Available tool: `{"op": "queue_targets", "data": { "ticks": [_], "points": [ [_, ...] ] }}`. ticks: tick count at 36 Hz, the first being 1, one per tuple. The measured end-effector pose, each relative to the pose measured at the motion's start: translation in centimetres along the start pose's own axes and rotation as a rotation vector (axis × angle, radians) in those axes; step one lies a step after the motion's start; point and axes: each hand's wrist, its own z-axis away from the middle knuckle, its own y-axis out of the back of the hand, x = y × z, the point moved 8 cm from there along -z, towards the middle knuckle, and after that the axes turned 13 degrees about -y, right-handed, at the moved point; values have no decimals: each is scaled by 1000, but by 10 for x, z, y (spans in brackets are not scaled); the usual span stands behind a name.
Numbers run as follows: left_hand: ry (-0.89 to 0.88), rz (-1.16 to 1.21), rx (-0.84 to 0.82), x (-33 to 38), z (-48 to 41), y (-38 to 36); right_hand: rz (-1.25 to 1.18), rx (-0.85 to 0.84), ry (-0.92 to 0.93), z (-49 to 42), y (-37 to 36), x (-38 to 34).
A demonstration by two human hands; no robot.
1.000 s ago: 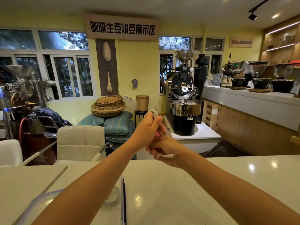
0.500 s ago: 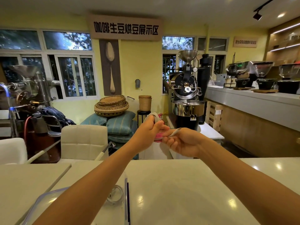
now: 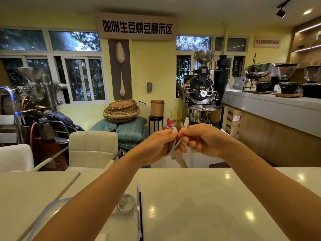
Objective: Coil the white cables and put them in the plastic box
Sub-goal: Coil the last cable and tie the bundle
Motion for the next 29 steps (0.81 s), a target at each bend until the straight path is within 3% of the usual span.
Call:
{"op": "queue_targets", "data": {
  "ticks": [7,15,18,24,29],
  "points": [
    [-25,161,-149,9,3,-8,82,141,155,0,10,-10],
    [-30,331,-226,12,5,-14,-19,-91,217,-1,-4,-7],
    [-35,391,-259,12,5,-14,-36,-84,212,-2,-6,-4],
    [-36,334,-95,9,3,-5,2,120,247,-3,8,-8],
    [20,431,7,6,-1,-8,18,225,301,-6,17,-9]
  ]
}}
